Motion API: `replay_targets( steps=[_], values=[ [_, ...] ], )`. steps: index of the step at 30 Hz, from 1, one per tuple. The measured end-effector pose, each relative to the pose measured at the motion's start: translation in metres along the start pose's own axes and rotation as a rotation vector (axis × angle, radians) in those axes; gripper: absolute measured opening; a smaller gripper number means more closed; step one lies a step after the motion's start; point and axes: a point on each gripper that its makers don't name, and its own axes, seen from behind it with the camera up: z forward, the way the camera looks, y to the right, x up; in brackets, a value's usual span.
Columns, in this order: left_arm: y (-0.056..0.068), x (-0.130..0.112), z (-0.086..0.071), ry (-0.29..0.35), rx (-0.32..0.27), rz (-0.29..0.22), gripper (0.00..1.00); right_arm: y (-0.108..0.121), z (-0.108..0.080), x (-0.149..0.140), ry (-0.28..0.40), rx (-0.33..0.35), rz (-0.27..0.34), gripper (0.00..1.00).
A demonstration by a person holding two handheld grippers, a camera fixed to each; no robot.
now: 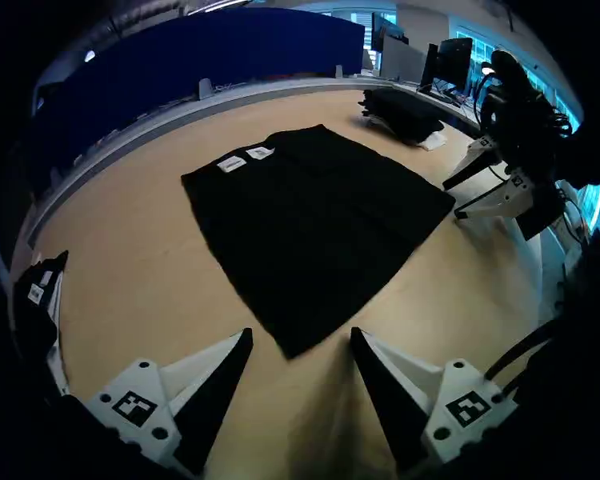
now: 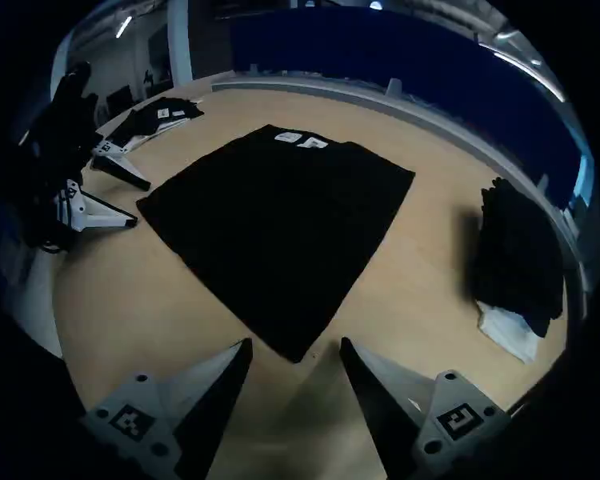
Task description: Fold towel
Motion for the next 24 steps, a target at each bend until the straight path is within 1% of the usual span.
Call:
replay_targets(
  steps=[3, 5, 9, 11, 14, 15, 16, 17, 20, 24],
  values=[
    [-0.002, 0.0, 0.001, -0.004, 0.015, -0.004, 0.79, 0.0, 0.002, 0.001, 0.002, -0.001, 0.007, 0.74],
    [-0.004, 0.0, 0.001, -0.006, 0.019, -0.011, 0.75, 0.002, 0.003, 0.002, 0.003, -0.006, 0.016, 0.65],
    [-0.006, 0.0, -0.001, -0.016, 0.023, -0.007, 0.67, 0.003, 0.004, 0.004, 0.007, -0.009, 0.024, 0.42],
    [-0.004, 0.0, -0.002, -0.019, 0.019, 0.003, 0.61, 0.001, 0.005, 0.004, 0.008, -0.005, 0.022, 0.37],
    [0.0, -0.001, -0.002, -0.019, 0.013, 0.021, 0.53, 0.001, 0.006, 0.004, 0.008, -0.01, 0.013, 0.37],
    [0.0, -0.001, -0.002, -0.018, 0.013, 0.026, 0.52, 0.001, 0.006, 0.005, 0.007, -0.011, 0.011, 0.36],
    [0.001, 0.0, -0.002, -0.018, 0.013, 0.031, 0.51, 0.001, 0.006, 0.005, 0.007, -0.011, 0.009, 0.34],
    [0.002, 0.0, -0.002, -0.017, 0.013, 0.036, 0.48, 0.001, 0.006, 0.005, 0.006, -0.012, 0.006, 0.32],
    [0.004, 0.0, -0.002, -0.018, 0.007, 0.042, 0.4, 0.002, 0.006, 0.005, 0.003, -0.014, 0.002, 0.29],
    [0.006, 0.0, -0.002, -0.019, 0.006, 0.044, 0.33, 0.004, 0.006, 0.006, -0.006, -0.017, -0.002, 0.24]
  ],
)
